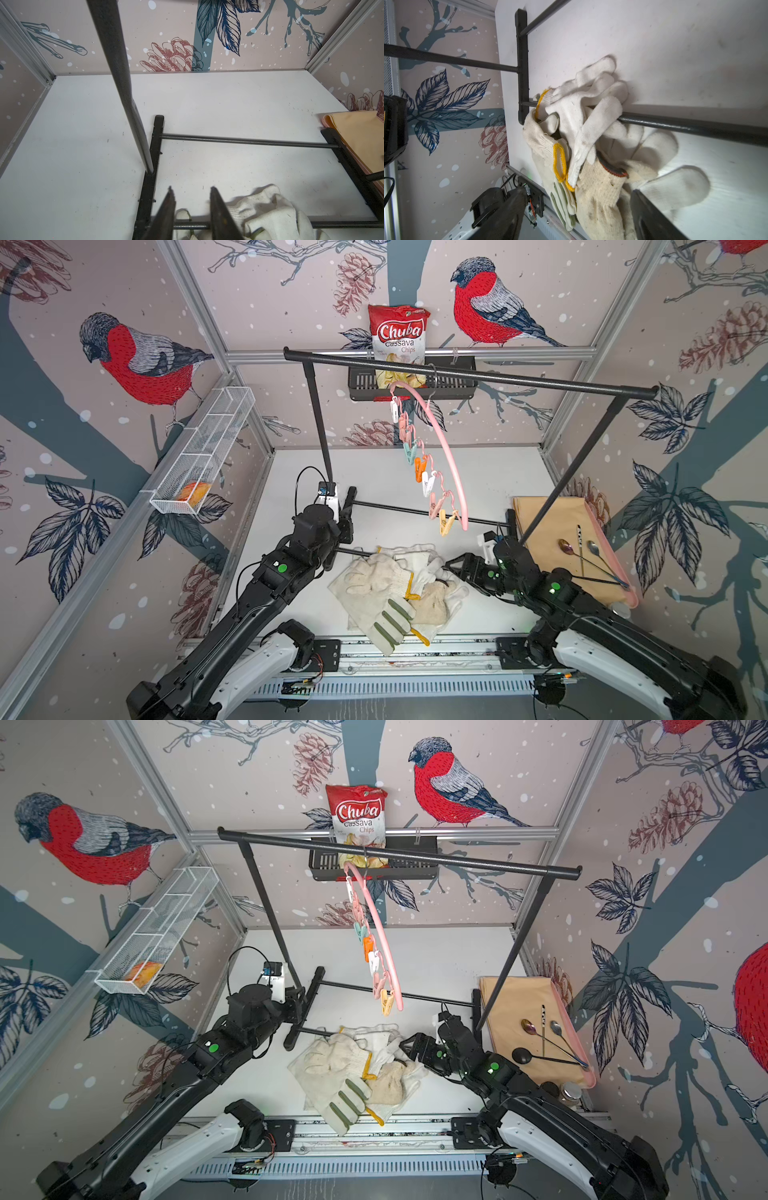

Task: Clip the gloves onto a hanger to dry
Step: Pick up the glove from the center of the board.

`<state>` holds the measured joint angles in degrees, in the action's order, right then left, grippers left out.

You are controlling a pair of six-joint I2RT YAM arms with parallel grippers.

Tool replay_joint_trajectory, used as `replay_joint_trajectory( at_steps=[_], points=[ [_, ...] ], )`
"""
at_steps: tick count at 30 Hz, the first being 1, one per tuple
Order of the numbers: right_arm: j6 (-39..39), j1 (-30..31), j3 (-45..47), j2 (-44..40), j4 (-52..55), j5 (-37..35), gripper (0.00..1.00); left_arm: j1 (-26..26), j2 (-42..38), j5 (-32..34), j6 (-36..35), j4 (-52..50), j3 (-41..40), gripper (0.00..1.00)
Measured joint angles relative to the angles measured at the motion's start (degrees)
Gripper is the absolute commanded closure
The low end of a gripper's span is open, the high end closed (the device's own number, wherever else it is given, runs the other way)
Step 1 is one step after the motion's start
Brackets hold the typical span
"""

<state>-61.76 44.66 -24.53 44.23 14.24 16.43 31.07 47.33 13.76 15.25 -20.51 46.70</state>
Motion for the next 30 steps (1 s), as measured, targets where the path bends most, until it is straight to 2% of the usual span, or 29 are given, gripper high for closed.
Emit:
replay_joint_trajectory(
  at_steps=[3,4,11,21,30],
  points=[
    [0.7,-0.1,-0.3,4.6,-4.0,4.3,0.34,0.0,-0.4,0.4,0.0,-0.8,0.0,0.06],
    [1.4,-0.1,-0.8,6.0,-4.7,5.2,0.36,-0.1,-0.6,0.5,0.2,-1.1,0.0,0.01],
    [6.7,0.0,-6.1,18.1,-9.9,10.4,0.39,-0.1,-2.3,1.2,0.8,-2.5,0.2,0.04],
    [15.3,0.3,-11.8,35.9,-14.7,18.1,0.41,-0.1,-9.9,-4.7,-5.1,0.0,-2.9,0.04],
    [19.7,2.3,-17.8,45.9,-15.9,22.7,0.42,-0.1,-8.0,-6.4,-6.7,1.5,-2.4,0.04]
  ],
)
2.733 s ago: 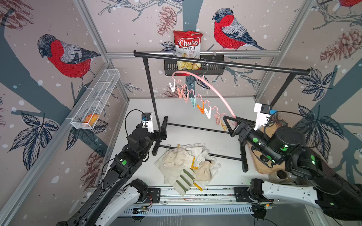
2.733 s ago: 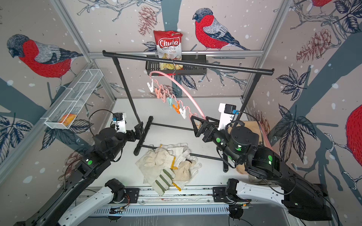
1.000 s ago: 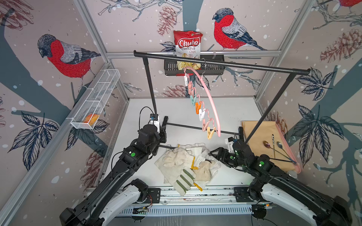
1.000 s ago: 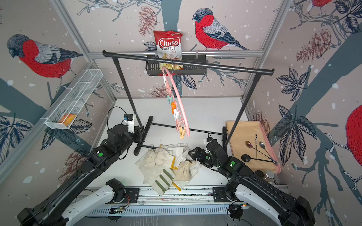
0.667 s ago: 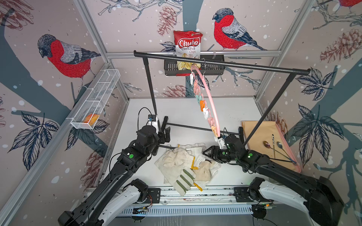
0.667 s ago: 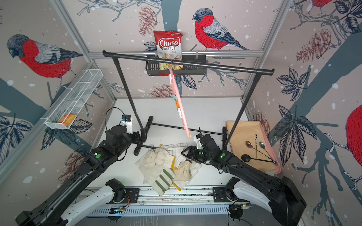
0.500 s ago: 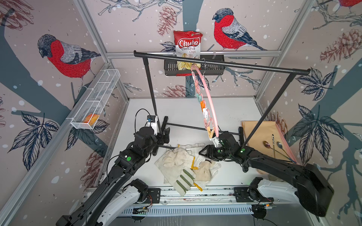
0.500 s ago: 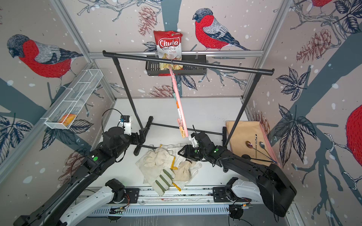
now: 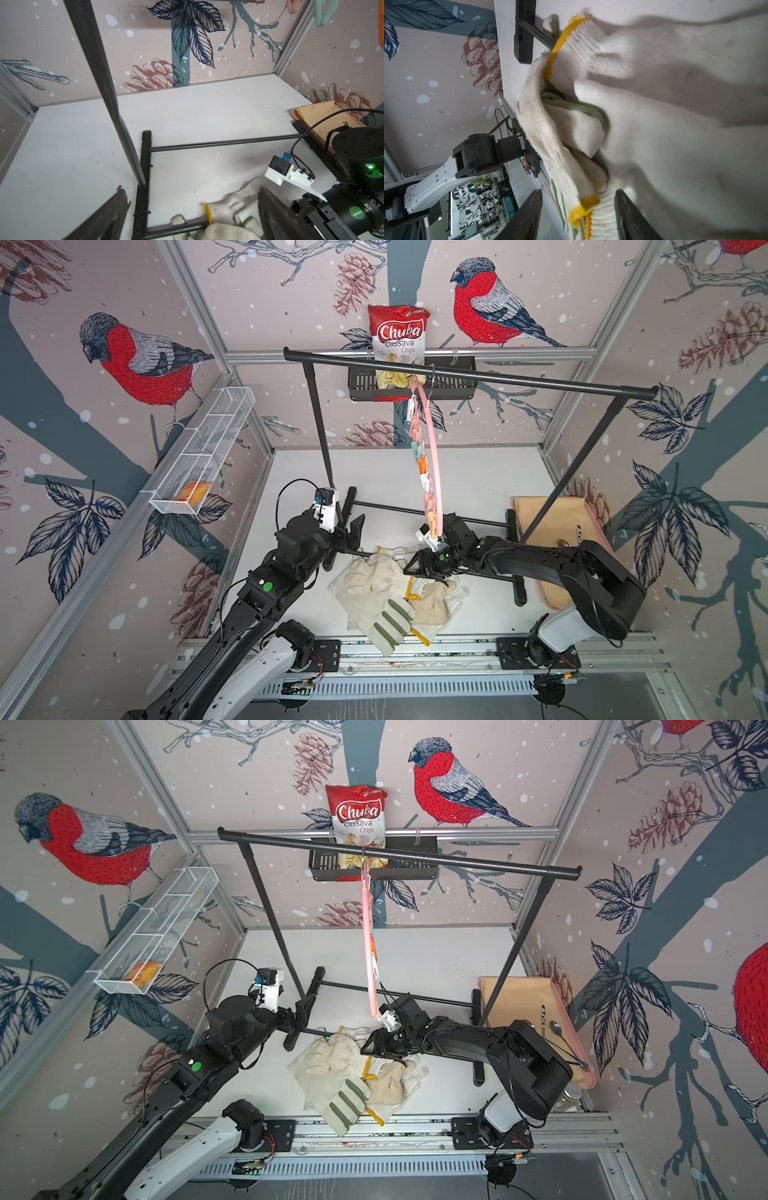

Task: Clip the gloves onto a hanger to dry
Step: Pick up the glove from the center of the board.

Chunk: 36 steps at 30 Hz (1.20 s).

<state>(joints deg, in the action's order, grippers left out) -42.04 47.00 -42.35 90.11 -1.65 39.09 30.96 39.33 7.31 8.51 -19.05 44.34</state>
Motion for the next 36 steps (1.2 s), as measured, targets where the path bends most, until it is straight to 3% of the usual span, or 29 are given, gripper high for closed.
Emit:
replay_joint_trajectory(
  at_steps=[7,15,24,28,36],
  points=[
    [1.4,0.8,-2.4,3.3,0.0,0.7,0.51,0.0,-0.1,-0.2,-0.9,0.3,0.2,0.04],
    [2.1,1.2,-4.0,3.5,2.2,1.3,0.87,0.0,-1.0,-0.3,-2.8,0.2,1.0,0.08],
    [-2.1,1.2,-4.9,-3.4,6.8,0.1,1.00,2.6,-0.3,-1.1,-11.3,0.5,2.2,0.10],
    [-6.8,-0.9,-4.9,-6.5,6.2,1.0,1.00,4.2,0.0,-1.2,-16.5,1.8,1.7,0.13],
    [-24.2,-6.0,-5.1,-12.0,-4.9,4.2,1.00,5.2,-12.5,-2.6,-29.4,11.8,-11.5,0.15]
  ],
)
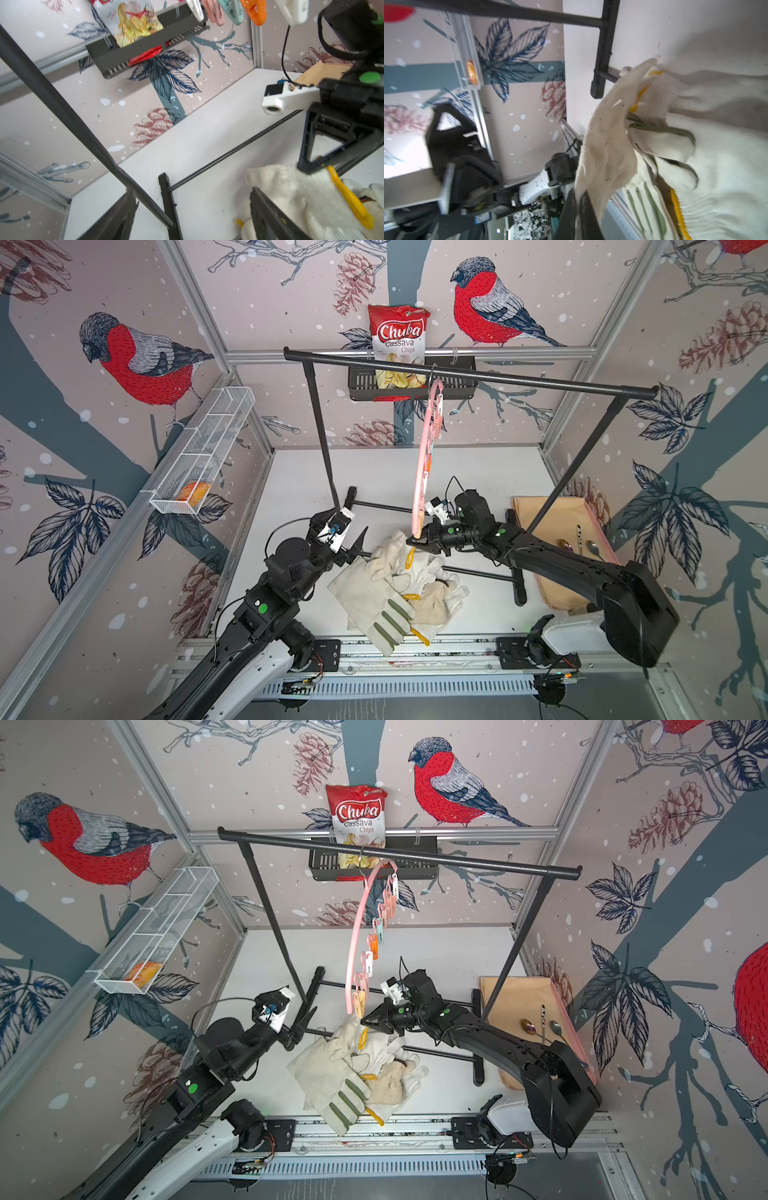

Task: Clip the gloves onto a hanger to dry
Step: Pick up the glove from the center of the board.

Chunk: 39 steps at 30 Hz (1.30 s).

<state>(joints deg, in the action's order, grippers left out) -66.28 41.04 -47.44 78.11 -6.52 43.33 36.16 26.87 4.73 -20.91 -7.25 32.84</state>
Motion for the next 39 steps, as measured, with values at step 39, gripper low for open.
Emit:
replay_joint_trajectory(
  at_steps=[39],
  points=[
    [-52.5,1.3,2.1,12.2,-52.2,-7.8,1.00,5.2,11.7,-7.8,4.4,22.1,-6.6,0.48]
  ],
)
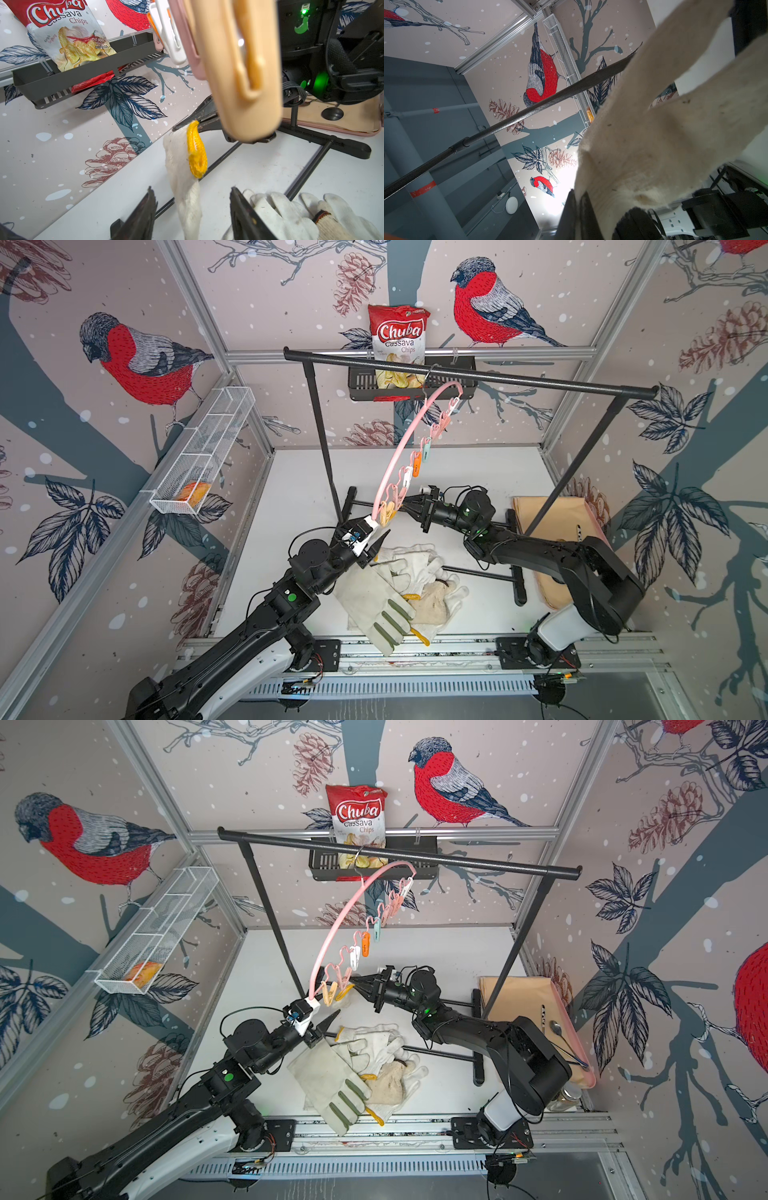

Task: Clip the gloves onto a hanger to dry
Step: Pick up the glove from the center of the board.

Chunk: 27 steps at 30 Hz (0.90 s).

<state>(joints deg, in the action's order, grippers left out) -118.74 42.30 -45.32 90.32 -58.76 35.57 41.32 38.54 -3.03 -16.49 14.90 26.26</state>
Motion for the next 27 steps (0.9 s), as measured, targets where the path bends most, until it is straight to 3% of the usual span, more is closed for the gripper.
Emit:
replay_joint_trajectory(
  at_steps=[14,23,27],
  points=[
    [0.0,1.2,-0.1,1.3,-2.6,-0.6,1.00,0.2,3.1,0.7,3.0,4.1,0.3,0.75],
    [0.0,1.8,-0.4,2.5,-4.3,-0.9,1.00,0.3,4.1,1.7,3.1,4.1,0.4,0.77],
    [0.0,2.0,-0.5,2.7,-5.0,-1.1,1.00,0.3,4.5,1.8,3.1,4.1,0.4,0.83]
  ],
)
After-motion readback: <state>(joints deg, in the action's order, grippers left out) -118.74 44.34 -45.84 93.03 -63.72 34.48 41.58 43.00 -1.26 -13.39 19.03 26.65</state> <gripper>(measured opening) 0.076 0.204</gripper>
